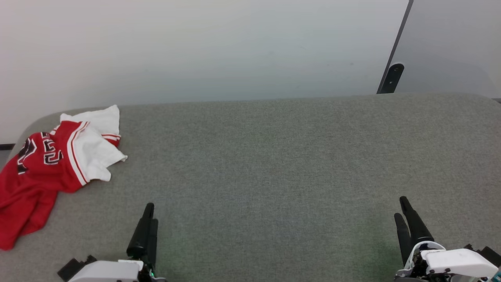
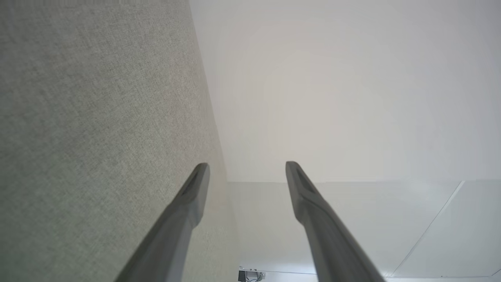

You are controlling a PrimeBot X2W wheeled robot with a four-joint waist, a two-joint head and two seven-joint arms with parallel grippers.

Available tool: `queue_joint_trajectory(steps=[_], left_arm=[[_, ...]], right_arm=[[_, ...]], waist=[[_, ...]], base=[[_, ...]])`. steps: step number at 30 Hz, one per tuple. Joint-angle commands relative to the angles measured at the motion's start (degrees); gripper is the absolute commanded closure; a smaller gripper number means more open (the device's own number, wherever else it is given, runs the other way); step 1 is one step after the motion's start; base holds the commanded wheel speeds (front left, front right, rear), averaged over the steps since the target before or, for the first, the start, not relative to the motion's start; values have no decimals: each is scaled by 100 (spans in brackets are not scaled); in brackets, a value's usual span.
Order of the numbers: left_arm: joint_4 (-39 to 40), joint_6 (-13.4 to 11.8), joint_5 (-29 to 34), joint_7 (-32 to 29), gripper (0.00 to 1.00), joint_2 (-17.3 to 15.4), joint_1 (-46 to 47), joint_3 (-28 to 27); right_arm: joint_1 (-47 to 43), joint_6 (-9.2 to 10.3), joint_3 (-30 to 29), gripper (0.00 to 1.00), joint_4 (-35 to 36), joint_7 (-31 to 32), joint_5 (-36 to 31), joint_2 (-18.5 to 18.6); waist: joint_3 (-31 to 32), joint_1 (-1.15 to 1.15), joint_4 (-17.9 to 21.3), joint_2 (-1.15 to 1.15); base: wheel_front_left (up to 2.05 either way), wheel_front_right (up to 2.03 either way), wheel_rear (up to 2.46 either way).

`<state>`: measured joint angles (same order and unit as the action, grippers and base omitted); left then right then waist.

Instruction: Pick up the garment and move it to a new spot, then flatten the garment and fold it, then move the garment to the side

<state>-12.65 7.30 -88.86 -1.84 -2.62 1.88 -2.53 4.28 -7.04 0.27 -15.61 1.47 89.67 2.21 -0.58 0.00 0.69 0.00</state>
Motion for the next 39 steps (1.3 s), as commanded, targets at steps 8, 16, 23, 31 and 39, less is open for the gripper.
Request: queue_joint_trajectory(steps=[8, 16, 23, 31, 39], left_arm=[[217, -146, 1228, 255, 0, -206, 18, 127], [444, -261, 2585, 430, 0, -144, -98, 26], [625, -221, 3499, 571, 0, -69, -235, -57], [794, -265, 4310, 705, 0, -38, -363, -88], [959, -307, 4942, 847, 0, -20, -472, -146]], right_arm=[[354, -18, 128, 0, -123, -234, -1273, 59], [319, -24, 41, 0, 95, -410, -2984, 51], [183, -28, 3, 0, 237, -549, -4159, 45], [97, -32, 9, 0, 244, -680, -4916, 48], [72, -36, 46, 0, 249, -822, -5565, 53]], waist=[[-40, 0, 72, 0], [-74, 0, 127, 0], [-73, 0, 167, 0], [-57, 0, 211, 0], [-33, 0, 265, 0]], base=[[0, 0, 0], [0, 0, 0], [0, 0, 0], [0, 0, 0], [0, 0, 0]])
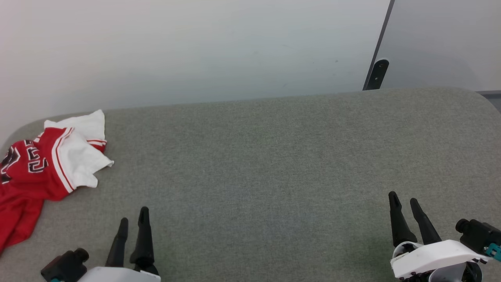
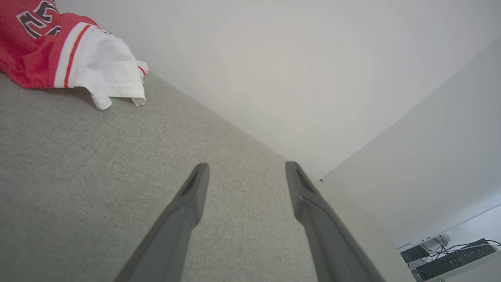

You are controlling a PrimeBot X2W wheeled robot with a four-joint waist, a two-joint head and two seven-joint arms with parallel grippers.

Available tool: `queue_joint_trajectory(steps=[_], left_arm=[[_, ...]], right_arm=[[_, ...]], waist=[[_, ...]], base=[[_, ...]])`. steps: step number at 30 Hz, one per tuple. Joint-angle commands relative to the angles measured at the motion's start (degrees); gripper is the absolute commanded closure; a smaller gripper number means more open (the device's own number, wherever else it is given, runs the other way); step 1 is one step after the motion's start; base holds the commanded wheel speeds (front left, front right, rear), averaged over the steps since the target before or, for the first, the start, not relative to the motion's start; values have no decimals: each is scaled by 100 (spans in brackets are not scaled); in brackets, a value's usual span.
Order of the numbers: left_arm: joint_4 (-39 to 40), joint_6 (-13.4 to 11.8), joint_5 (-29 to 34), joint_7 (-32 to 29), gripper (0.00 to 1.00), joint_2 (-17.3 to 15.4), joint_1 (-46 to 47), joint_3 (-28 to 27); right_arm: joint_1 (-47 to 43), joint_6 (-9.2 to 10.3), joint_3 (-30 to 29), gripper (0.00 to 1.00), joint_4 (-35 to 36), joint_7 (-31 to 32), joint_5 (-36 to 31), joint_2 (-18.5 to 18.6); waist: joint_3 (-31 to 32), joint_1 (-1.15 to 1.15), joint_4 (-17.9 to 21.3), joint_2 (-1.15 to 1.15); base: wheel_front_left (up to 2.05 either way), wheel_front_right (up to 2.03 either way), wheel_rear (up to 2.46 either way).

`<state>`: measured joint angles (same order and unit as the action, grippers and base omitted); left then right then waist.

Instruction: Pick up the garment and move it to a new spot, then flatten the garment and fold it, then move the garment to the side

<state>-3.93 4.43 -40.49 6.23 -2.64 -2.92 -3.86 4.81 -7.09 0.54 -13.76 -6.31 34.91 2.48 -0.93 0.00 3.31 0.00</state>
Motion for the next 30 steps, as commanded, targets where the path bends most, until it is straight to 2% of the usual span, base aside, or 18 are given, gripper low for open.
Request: queue_joint_trajectory(steps=[1, 14, 30], left_arm=[[111, -22, 160, 56, 0, -17, 1, -23], [331, -17, 1245, 257, 0, -34, -61, 95], [436, 106, 2194, 481, 0, -112, -126, 99]], right_arm=[[20, -31, 23, 0, 65, -57, -167, 28], [-29, -38, 47, 0, 43, -259, -1032, 33], [-49, -42, 34, 0, 1, -484, -2024, 39]], waist=[[5, 0, 9, 0], [42, 0, 51, 0], [96, 0, 99, 0]], base=[[0, 0, 0], [0, 0, 0], [0, 0, 0]])
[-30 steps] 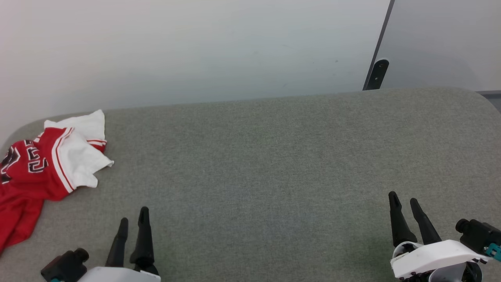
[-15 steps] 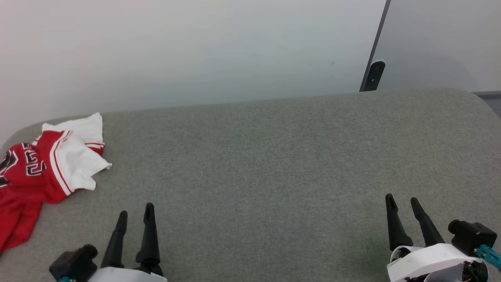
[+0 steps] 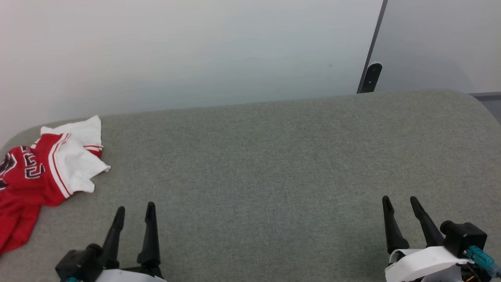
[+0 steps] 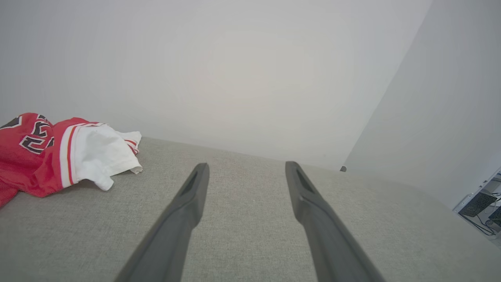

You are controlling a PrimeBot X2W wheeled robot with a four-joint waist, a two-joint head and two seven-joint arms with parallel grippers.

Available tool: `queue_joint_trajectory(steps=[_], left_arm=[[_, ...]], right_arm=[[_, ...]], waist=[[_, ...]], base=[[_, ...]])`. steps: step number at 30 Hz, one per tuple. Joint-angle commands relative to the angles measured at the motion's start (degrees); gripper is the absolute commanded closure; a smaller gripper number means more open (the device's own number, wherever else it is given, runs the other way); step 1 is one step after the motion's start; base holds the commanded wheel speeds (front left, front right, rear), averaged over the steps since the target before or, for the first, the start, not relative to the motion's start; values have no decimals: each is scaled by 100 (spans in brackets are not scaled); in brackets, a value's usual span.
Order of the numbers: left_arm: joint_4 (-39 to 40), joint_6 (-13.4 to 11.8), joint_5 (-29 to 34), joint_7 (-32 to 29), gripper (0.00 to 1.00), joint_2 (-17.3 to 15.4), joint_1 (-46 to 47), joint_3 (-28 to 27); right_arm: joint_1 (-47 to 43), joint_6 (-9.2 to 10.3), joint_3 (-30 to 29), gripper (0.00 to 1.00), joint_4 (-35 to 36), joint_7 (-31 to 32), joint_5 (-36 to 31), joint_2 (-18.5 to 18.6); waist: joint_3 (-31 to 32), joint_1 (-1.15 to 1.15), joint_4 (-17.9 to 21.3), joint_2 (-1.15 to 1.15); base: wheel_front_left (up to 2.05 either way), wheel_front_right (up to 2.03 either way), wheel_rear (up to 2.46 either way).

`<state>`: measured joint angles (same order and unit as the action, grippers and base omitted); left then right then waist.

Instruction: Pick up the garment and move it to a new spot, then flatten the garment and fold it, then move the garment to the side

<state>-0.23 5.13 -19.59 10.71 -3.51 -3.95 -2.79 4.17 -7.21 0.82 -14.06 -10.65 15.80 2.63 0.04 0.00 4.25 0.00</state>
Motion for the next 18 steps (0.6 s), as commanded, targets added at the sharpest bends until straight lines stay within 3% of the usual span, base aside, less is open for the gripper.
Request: queue_joint_trajectory(steps=[1, 18], left_arm=[[73, 36, 176, 49, 0, -28, -30, -5], [143, 44, 1031, 250, 0, -109, -84, 9]], right_arm=[[19, -31, 3, 0, 35, -64, -170, 24], [25, -35, 100, 0, 81, -261, -1106, 28]], waist=[[-3, 0, 12, 0], [41, 0, 100, 0]], base=[[0, 0, 0], [0, 0, 0]])
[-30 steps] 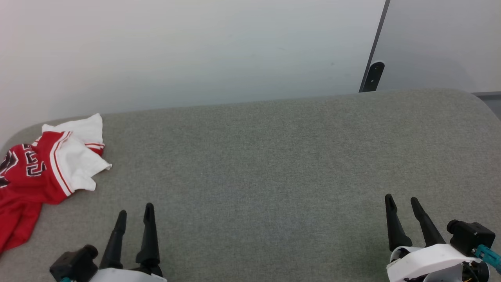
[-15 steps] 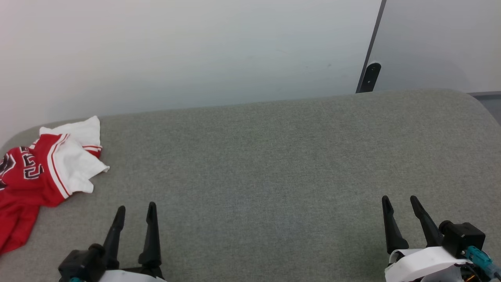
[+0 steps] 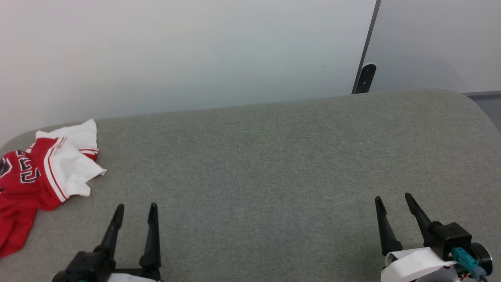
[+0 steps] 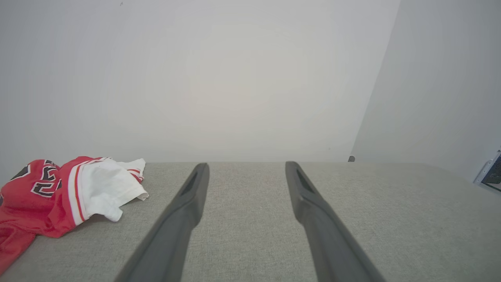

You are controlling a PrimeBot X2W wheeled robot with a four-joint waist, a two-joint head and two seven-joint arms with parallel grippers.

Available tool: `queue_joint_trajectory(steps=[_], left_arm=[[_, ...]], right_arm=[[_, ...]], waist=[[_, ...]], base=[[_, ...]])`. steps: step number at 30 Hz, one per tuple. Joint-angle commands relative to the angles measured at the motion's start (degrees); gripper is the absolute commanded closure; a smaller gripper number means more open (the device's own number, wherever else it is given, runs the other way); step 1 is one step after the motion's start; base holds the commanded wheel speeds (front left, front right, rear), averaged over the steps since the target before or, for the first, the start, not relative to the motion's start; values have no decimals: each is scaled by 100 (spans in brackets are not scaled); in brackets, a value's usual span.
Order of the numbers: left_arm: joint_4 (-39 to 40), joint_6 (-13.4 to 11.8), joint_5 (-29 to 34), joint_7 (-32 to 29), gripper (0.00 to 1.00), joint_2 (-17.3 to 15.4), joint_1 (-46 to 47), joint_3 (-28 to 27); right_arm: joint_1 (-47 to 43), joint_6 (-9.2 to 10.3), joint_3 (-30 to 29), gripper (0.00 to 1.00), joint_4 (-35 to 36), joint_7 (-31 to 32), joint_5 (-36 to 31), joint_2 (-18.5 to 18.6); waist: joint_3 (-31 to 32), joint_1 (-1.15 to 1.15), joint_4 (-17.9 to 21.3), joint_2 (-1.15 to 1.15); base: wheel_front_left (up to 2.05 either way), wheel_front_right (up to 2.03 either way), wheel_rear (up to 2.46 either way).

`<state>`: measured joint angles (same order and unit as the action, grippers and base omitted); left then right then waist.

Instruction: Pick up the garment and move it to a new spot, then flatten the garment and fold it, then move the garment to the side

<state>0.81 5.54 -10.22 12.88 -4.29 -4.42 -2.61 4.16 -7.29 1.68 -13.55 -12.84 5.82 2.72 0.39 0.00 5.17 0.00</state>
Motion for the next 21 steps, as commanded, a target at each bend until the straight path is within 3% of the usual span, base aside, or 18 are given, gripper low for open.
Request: queue_joint_trajectory(steps=[1, 21], left_arm=[[36, 14, 113, 50, 0, -27, -39, -15], [39, 137, 799, 244, 0, 0, -147, -126]], right_arm=[[28, -28, 16, 0, 28, -52, -162, 20], [66, -34, 21, 0, 14, -247, -1168, 23]], waist=[[13, 0, 16, 0], [75, 0, 167, 0]], base=[[0, 0, 0], [0, 0, 0]])
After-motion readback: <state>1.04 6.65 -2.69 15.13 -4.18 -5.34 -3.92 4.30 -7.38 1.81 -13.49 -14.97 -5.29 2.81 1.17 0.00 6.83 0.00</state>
